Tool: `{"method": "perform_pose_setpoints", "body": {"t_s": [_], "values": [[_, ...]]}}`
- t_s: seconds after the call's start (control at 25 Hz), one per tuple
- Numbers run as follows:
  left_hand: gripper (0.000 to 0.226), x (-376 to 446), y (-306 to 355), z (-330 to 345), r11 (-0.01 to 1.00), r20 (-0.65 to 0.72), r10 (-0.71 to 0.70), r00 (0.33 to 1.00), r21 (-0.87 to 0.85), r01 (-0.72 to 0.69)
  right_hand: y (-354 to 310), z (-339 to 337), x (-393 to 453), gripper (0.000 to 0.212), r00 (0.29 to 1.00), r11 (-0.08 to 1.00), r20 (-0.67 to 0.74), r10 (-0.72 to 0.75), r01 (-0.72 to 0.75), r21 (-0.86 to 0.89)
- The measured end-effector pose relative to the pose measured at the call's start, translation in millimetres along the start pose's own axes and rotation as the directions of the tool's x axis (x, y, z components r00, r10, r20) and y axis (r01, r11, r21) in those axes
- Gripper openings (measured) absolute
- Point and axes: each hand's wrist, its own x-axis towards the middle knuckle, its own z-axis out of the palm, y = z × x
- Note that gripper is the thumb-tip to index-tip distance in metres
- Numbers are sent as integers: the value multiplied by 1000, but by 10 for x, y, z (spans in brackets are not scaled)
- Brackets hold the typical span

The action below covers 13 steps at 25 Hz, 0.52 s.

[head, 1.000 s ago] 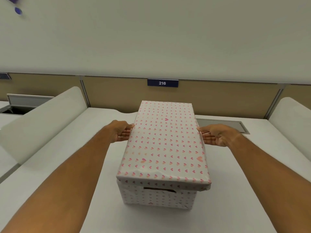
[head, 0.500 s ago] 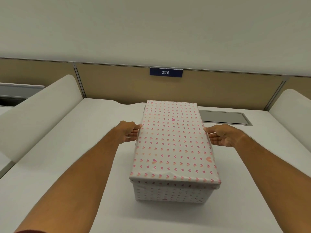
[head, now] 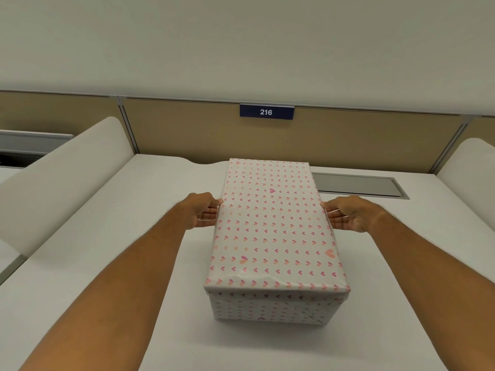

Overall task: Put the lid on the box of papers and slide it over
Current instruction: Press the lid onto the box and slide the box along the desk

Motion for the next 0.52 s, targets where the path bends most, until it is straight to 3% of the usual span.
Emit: {"method": "perform_pose_setpoints", "body": {"t_s": [0.52], "values": [[23, 62, 61, 79, 992, -44, -118, 992, 36, 119, -39, -19, 100, 32, 998, 998, 46, 53, -52, -29]]}}
